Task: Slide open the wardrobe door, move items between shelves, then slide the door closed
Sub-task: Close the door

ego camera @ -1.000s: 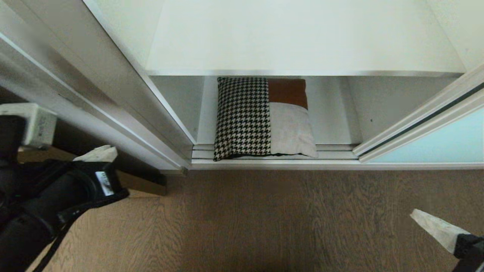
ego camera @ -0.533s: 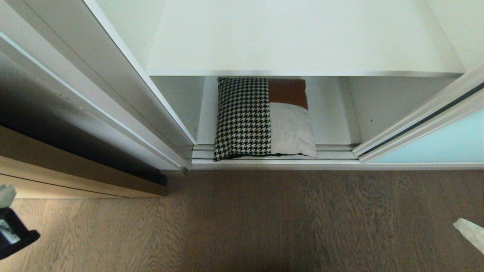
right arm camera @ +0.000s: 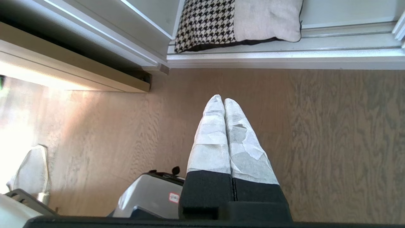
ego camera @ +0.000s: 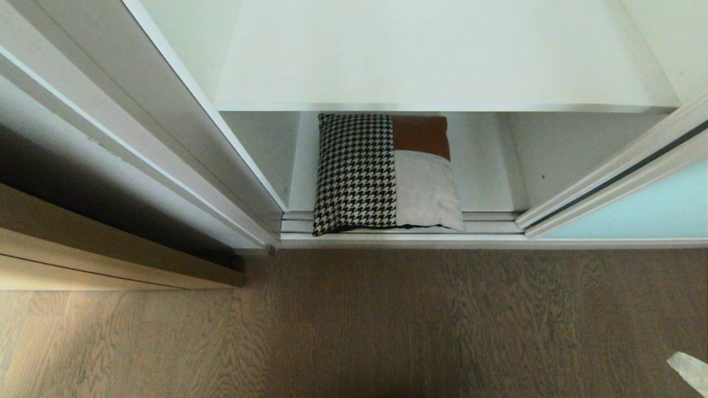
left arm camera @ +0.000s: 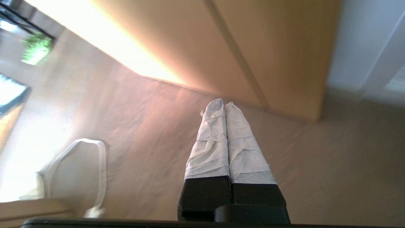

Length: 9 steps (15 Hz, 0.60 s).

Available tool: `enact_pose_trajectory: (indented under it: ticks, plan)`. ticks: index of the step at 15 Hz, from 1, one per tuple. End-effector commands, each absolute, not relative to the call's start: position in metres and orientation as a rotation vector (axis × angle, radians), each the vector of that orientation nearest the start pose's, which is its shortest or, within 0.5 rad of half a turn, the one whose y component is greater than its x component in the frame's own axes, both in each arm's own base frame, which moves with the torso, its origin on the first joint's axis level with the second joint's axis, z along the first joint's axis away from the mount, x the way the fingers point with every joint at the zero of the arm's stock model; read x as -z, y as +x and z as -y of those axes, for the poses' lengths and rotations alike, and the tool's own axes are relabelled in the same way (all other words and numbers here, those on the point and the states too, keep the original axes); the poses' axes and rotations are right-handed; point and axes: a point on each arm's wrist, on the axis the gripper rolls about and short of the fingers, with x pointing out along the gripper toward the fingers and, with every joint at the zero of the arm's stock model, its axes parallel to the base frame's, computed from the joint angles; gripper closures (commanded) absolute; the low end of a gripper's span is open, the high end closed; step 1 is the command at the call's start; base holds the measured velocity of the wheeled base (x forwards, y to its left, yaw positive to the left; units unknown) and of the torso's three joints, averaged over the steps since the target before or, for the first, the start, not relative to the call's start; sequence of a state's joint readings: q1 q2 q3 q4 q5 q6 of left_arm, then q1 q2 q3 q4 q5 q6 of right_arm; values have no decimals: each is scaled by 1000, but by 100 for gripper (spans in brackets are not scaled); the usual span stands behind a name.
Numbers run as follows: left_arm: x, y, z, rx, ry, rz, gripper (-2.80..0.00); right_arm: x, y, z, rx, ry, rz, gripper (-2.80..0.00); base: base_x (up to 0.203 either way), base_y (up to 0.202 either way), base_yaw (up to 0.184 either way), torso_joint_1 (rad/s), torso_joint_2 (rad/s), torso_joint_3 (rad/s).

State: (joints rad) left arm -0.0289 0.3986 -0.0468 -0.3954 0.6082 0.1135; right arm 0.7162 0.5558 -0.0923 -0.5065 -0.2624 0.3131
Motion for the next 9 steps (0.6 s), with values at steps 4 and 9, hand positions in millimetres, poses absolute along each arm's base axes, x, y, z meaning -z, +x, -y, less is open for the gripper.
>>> enact_pose_trajectory:
  ticks: [4, 9]
  plan:
    - [-97, -19, -9, -476, 138, 47, 0, -154, 29, -18, -474, 343, -13, 0, 0, 0, 0, 0, 0, 0]
    - [-84, -28, -1, -96, 168, -37, 0, -136, 22, -13, -514, 313, -72, 0, 0, 0, 0, 0, 0, 0]
